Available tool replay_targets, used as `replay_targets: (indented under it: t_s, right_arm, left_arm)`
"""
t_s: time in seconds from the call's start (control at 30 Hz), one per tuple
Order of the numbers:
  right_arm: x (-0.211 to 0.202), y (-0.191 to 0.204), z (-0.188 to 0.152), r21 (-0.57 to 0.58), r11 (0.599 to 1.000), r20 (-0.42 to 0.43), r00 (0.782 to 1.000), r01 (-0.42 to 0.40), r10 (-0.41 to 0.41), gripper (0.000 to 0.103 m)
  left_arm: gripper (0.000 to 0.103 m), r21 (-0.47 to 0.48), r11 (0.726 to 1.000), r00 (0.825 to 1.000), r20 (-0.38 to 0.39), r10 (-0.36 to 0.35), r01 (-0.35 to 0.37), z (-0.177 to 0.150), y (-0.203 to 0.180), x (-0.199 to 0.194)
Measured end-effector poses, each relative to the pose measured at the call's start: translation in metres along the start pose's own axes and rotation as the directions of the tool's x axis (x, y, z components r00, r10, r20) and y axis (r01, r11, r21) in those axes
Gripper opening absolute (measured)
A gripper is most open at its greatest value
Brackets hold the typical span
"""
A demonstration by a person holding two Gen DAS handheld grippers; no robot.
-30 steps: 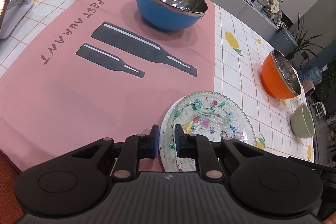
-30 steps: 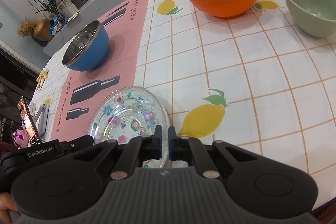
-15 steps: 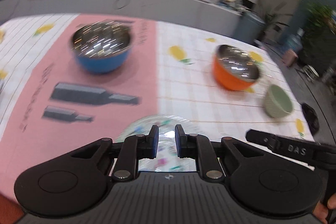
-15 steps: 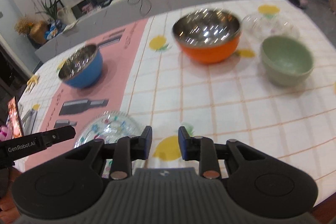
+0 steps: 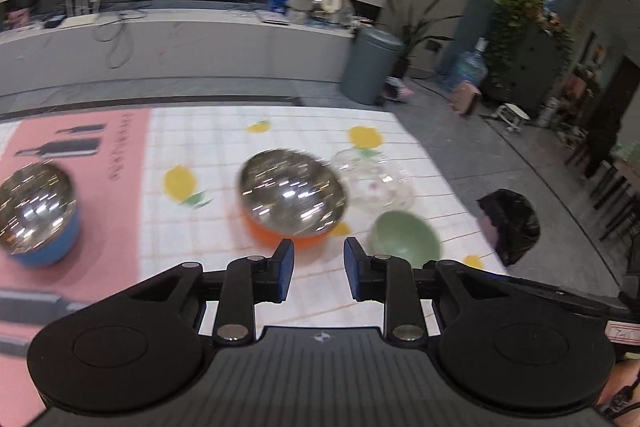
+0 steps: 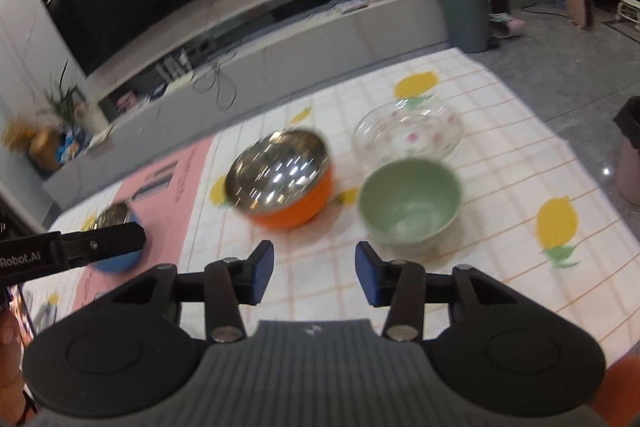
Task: Organize plates and bowls
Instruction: 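Release and move both grippers to the pink-dotted glass plate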
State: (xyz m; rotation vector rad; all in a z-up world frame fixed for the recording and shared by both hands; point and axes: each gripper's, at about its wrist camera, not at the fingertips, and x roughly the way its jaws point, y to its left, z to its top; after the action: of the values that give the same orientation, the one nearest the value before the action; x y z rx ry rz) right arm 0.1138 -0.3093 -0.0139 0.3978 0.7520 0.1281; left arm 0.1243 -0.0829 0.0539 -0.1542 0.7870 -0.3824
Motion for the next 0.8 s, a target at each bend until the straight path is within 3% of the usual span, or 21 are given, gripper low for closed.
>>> replay_targets:
  t_s: [0.17,0.37,0.6,0.8]
  right_arm:
    - [0.001,-0.031,0.025,0.083,0.997,0.043,0.999,0.002,-0.005,0.05]
    - [0.023,-0.071,0.048,0.226,0.974,0.052,0.998,0.017,-0.03,0.054]
    - [0.067,-0.125,0.065,0.393,0.919,0.04,0.999,0.012,-0.03,0.053]
    - [0.112,-0.158,0.074,0.466,0.885,0.014,1.0,-0.007,0.001,0.037]
  left_arm:
    - [0.048,0.066,0.993,0.994,-0.048,-0.093,0.096,0.024,-0.022,0.03]
    - [0.051,0.122,0.983,0.986,-0.11,-0.128,0.141,0.049,-0.034,0.071]
    - [0.051,0.165,0.982,0.986,-0.151,-0.072,0.097,0.08,-0.041,0.127]
    - [0.051,0.214,0.973,0.971,-0.238,-0.032,0.085,0.105,-0.046,0.19]
